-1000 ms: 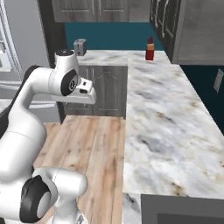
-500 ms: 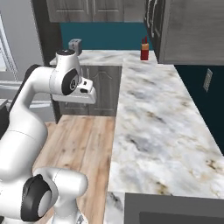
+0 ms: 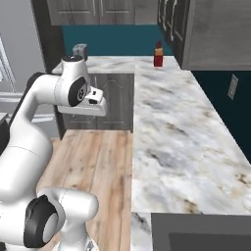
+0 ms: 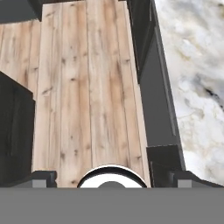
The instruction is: Open the dishwasher door and pull out the top rack.
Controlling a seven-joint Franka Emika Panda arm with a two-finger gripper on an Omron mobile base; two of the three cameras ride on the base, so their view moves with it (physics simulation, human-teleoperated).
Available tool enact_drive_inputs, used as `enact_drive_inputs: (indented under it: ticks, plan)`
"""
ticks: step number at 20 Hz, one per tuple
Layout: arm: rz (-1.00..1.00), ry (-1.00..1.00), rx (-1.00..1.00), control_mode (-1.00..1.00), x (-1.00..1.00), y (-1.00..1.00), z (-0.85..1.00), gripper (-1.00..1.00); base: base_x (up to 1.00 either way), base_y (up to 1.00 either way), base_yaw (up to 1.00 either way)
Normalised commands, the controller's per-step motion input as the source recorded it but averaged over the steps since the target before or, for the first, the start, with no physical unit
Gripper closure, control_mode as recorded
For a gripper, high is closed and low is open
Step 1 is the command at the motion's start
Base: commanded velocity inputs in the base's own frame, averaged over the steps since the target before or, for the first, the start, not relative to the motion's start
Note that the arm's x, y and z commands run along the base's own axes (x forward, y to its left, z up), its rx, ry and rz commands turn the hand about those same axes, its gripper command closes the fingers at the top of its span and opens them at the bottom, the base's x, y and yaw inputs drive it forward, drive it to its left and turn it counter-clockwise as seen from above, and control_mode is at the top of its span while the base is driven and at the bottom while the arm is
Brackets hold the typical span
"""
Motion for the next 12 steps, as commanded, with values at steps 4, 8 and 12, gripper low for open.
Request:
enact_drive_inputs:
  ticks: [4,8,12]
  plan:
    - [0.0,0.0,0.0,1.0,0.0,0.0,0.0,-1.0,-0.25,0.41,-0.18]
    - [0.0,0.0,0.0,1.0,0.0,0.0,0.0,-1.0,-0.34,0.06,-0.17]
    - [0.0,0.0,0.0,1.0,0.0,0.0,0.0,-1.0,-0.49,0.0,-0.24]
